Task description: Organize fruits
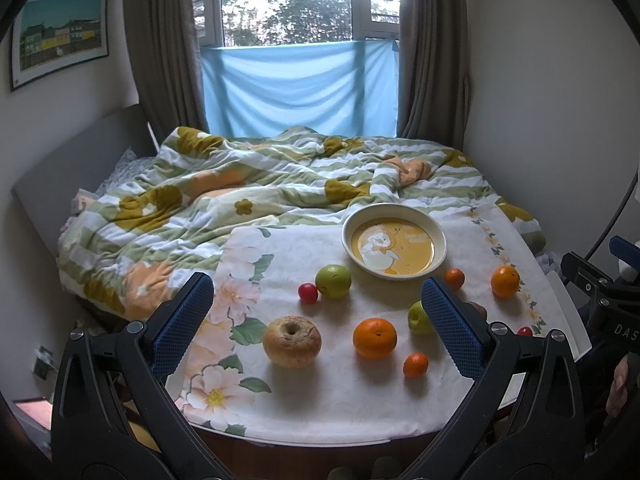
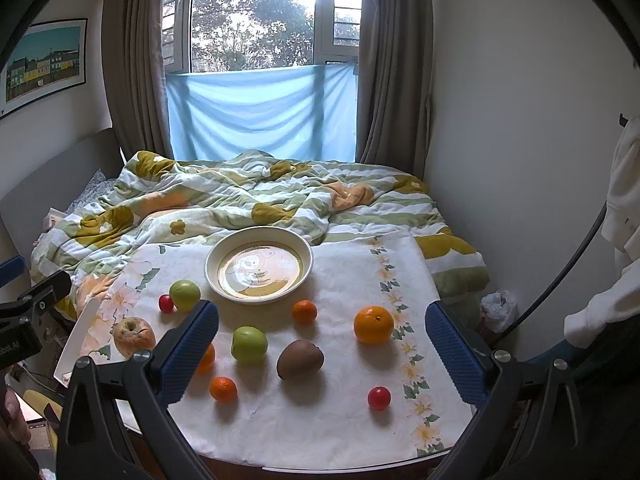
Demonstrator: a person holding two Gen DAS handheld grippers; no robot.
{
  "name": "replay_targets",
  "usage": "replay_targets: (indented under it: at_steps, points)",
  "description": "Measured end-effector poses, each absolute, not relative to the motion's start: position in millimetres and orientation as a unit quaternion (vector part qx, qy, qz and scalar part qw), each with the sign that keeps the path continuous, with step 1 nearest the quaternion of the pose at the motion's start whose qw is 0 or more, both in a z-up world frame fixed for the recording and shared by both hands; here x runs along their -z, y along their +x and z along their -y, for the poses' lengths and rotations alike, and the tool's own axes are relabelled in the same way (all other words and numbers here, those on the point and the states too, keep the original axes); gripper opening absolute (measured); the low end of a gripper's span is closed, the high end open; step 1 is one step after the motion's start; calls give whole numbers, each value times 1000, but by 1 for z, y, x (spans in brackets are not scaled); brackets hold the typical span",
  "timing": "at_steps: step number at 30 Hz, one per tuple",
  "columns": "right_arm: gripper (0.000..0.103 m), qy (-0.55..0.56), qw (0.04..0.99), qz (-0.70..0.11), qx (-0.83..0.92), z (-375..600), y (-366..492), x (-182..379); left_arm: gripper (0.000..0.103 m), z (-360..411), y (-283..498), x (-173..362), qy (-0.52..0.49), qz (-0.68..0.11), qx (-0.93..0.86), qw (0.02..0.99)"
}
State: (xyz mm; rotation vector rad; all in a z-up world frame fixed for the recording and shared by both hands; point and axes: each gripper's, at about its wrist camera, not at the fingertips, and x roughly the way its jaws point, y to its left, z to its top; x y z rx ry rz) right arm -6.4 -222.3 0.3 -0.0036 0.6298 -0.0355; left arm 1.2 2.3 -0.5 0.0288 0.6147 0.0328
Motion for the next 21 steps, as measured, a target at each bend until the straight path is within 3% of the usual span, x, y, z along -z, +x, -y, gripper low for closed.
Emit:
replay_targets:
  at_steps: [21]
  points:
    - [103,-4,951,-310,16,220,-7,-4,103,-2,5,-2,9,-306,-17,952]
